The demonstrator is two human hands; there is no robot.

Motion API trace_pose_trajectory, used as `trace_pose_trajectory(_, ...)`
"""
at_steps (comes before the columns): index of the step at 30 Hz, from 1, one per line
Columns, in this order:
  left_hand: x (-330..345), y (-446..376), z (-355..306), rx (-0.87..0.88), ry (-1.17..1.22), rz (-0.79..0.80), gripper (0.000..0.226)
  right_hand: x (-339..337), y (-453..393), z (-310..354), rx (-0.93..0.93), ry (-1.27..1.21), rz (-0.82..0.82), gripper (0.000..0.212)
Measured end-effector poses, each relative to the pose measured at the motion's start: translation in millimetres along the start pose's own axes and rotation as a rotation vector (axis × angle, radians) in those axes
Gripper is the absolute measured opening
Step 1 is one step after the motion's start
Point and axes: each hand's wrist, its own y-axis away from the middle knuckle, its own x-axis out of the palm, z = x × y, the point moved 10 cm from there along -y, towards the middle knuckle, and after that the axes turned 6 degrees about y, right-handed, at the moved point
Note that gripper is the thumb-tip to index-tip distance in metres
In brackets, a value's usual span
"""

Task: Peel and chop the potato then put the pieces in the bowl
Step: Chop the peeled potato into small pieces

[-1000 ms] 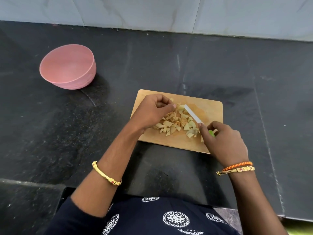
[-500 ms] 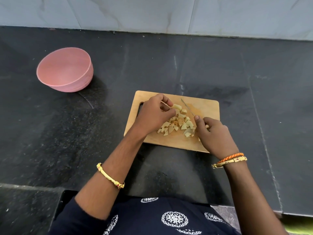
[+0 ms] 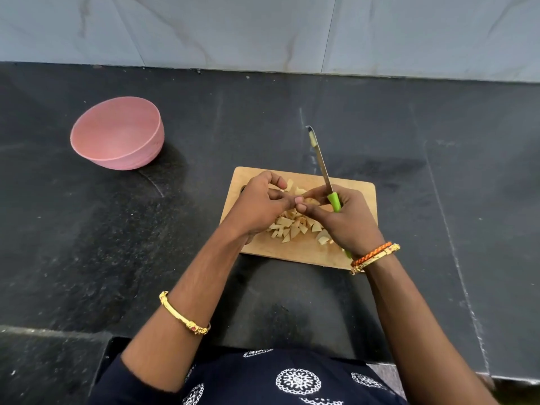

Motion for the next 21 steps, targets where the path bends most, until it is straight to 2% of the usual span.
trace_pose_trajectory(5, -3.3, 1.1, 7.2, -0.048, 0.031, -0.052, 0.029, 1.0, 3.0, -10.2, 0.069, -0.027, -0.09, 0.024)
trace_pose_trajectory(11, -8.6, 2.5, 0.9, -0.036, 0.101, -0.103, 0.029, 9.5, 7.6, -17.0, 0.191, -0.443, -0.029, 0.017)
trace_pose_trajectory(14, -13.9, 4.3, 2.6, -0.04, 0.13, -0.133, 0.03, 6.9, 7.9, -24.8, 0.271, -0.533, -0.046, 0.009)
trace_pose_trajectory(17, -20.2, 7.7, -0.2, -0.002, 0.09, -0.16, 0.032, -8.6, 2.3, -17.8, 0.201, -0.312, -0.066, 0.001)
trace_pose_trajectory(21, -16.5, 7.5, -9.7, 0.05, -0.02, -0.133, 0.032, -9.5, -6.0, -7.7, 0.109, -0.067, -0.022, 0.006)
